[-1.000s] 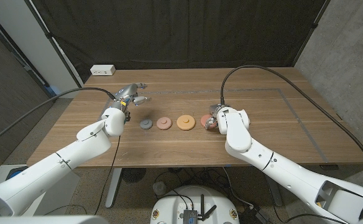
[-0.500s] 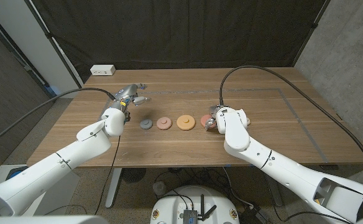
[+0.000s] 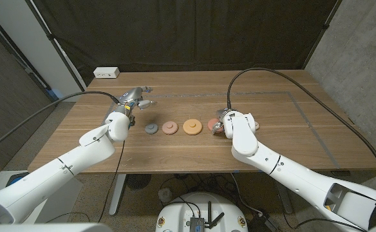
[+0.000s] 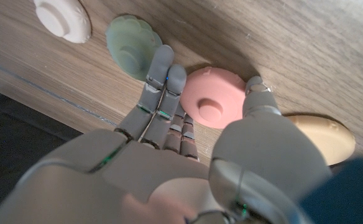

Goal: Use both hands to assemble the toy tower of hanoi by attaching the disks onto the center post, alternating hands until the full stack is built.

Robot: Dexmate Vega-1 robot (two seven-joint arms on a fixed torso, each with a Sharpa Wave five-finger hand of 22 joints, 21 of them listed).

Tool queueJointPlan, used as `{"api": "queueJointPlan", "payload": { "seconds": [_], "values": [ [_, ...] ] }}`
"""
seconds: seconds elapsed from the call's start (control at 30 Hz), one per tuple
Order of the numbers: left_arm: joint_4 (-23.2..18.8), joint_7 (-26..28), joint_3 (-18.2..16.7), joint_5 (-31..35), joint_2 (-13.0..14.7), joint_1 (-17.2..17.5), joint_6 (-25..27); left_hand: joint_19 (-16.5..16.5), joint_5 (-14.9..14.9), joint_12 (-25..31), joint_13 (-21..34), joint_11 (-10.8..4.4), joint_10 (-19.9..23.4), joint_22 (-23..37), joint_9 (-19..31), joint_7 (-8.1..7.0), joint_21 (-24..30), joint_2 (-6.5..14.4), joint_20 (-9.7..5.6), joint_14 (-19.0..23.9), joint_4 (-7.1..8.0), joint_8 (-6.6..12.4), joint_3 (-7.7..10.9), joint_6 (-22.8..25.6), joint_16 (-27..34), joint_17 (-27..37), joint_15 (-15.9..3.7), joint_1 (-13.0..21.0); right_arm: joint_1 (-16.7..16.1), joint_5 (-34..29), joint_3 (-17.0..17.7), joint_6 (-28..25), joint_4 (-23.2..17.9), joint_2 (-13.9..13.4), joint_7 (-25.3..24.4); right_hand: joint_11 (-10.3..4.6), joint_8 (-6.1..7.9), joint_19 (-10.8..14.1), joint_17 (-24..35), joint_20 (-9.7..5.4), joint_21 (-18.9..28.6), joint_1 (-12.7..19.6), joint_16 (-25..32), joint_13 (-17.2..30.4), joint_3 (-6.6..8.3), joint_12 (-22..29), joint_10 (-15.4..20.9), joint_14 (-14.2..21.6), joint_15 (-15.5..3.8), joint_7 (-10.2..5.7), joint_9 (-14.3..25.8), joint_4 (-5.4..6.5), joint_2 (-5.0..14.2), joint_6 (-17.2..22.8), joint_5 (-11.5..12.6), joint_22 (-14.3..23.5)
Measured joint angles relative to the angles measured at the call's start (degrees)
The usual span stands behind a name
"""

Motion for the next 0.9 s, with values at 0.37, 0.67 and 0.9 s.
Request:
{"api": "queueJointPlan", "payload": {
  "seconds": [0.37,0.67,0.9],
  "values": [
    [0.02,0.34,-0.21,-0.23,0.00,0.34,-0.13,0.00,0.00,0.00,-0.07,-0.30,0.30,-0.53,0.00,-0.20,0.51,0.30,0.00,0.00,0.00,0.00,0.00,0.20,0.00,-0.03,0.00,-0.30,-0.73,2.16,0.34,0.56,-0.72,-1.09,-3.25,-0.96,2.21,2.08,4.80,-0.43,2.25,0.39,3.42,0.95,2.07,1.35,4.54,5.09,-1.45,-1.43,-0.44,-0.76,0.40,5.67,2.46,1.38],
    [-0.22,0.55,-0.35,-0.25,0.00,0.59,-0.12,0.01,0.00,0.00,0.00,-0.12,0.48,-0.80,0.00,0.00,0.51,0.30,0.00,0.00,0.00,0.00,0.00,0.40,0.00,-0.02,0.00,-0.30,-1.37,4.53,0.63,0.78,-1.70,-2.07,-6.70,0.27,3.32,5.03,11.06,-1.33,4.33,0.38,5.73,1.49,3.72,1.97,5.77,8.66,-2.57,0.18,-0.56,-2.09,0.41,7.28,6.34,3.01],
    [-0.76,0.67,-0.50,-0.24,0.14,0.85,0.23,0.01,0.00,0.00,-0.01,-0.12,0.49,-1.06,0.00,-0.19,0.97,0.30,0.00,0.00,0.00,0.00,0.00,0.60,0.40,-0.02,0.00,-0.30,-1.74,6.33,0.67,0.59,-2.40,-2.67,-9.57,0.96,3.88,5.97,13.86,-1.64,4.89,0.39,6.56,1.50,4.67,2.37,6.47,10.44,-3.39,0.78,-0.67,-3.04,0.40,7.88,7.65,3.43]
  ]
}}
